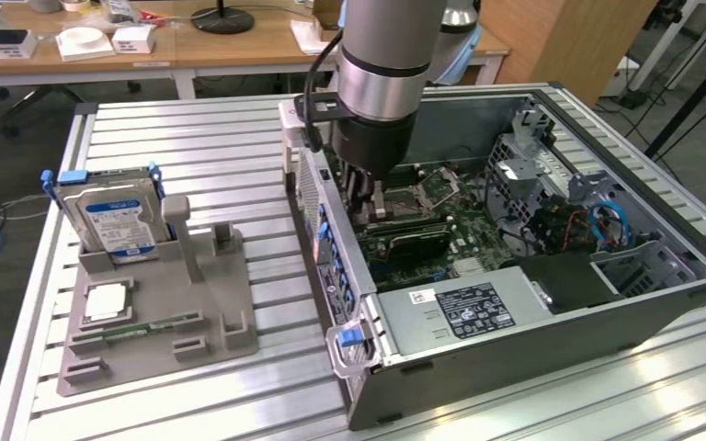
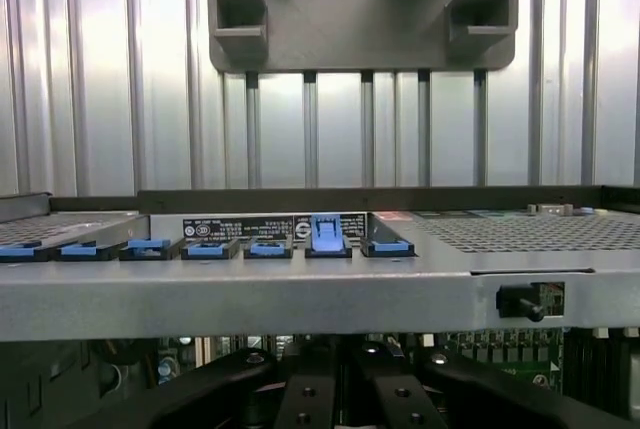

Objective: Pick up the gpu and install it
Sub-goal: 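Press down on the gpu until it lock into place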

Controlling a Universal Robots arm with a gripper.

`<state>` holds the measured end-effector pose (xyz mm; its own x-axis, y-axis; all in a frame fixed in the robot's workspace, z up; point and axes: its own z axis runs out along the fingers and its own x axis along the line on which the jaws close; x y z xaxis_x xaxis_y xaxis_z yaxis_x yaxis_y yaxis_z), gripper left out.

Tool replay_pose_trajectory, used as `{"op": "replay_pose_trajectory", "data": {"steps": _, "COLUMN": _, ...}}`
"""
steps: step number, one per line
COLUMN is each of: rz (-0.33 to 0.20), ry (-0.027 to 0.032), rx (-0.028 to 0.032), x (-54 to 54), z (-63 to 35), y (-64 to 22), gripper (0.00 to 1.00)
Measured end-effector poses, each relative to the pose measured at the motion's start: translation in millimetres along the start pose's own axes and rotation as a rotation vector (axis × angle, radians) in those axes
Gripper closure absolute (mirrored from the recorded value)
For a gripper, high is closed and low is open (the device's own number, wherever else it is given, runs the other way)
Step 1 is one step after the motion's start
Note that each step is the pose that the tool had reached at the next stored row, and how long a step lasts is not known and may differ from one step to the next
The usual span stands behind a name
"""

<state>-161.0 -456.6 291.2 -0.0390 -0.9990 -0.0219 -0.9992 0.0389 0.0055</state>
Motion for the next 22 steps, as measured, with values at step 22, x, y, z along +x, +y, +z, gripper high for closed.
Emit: {"op": "replay_pose_trajectory", "data": {"steps": 22, "rz": 0.001, "ry": -0.0001, "rx": -0.0045, "x": -0.2, "z": -10.8, "y": 8.8, "gripper": 0.89}}
